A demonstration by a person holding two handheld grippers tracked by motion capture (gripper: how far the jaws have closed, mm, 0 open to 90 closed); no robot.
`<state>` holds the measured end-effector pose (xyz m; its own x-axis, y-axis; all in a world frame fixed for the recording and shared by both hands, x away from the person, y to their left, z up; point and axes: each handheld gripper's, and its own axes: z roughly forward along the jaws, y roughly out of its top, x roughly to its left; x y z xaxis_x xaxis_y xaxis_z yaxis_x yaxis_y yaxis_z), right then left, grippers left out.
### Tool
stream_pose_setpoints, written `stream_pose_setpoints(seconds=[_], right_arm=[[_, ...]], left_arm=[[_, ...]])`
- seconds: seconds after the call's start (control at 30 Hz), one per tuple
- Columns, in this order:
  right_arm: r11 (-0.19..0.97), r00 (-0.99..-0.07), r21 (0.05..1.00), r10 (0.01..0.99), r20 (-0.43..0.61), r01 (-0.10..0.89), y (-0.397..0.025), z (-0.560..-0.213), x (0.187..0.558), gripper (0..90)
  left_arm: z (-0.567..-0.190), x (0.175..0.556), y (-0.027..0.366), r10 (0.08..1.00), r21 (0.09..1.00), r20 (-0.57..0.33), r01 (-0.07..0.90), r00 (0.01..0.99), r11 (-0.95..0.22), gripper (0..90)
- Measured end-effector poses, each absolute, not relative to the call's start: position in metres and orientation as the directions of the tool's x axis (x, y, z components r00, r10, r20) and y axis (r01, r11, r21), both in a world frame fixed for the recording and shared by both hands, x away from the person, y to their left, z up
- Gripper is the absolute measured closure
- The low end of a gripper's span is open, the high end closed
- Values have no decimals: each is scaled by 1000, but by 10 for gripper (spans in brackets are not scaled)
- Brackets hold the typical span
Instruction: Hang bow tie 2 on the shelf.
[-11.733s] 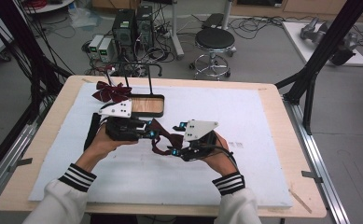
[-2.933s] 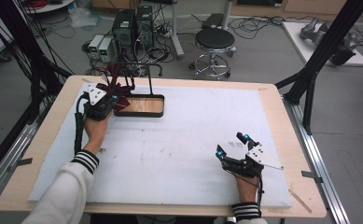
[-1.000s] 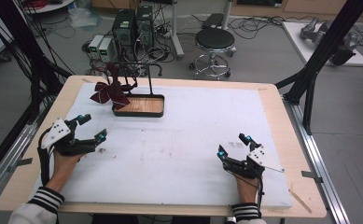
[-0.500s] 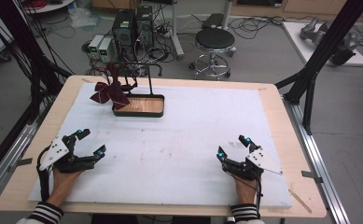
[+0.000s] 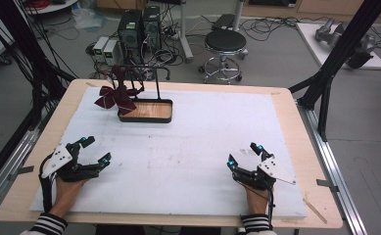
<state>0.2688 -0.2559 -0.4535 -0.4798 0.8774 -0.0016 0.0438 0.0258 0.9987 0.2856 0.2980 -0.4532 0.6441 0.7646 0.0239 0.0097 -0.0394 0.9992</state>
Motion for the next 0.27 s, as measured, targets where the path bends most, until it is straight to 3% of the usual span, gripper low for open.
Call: stream_pose_setpoints(seconds=[0.27], right_arm=[[23,-471,999,882,2,48,-256,-454,268,110]], left_arm=[[-454,287,300,767,1000,-5,21,641,-11,132]])
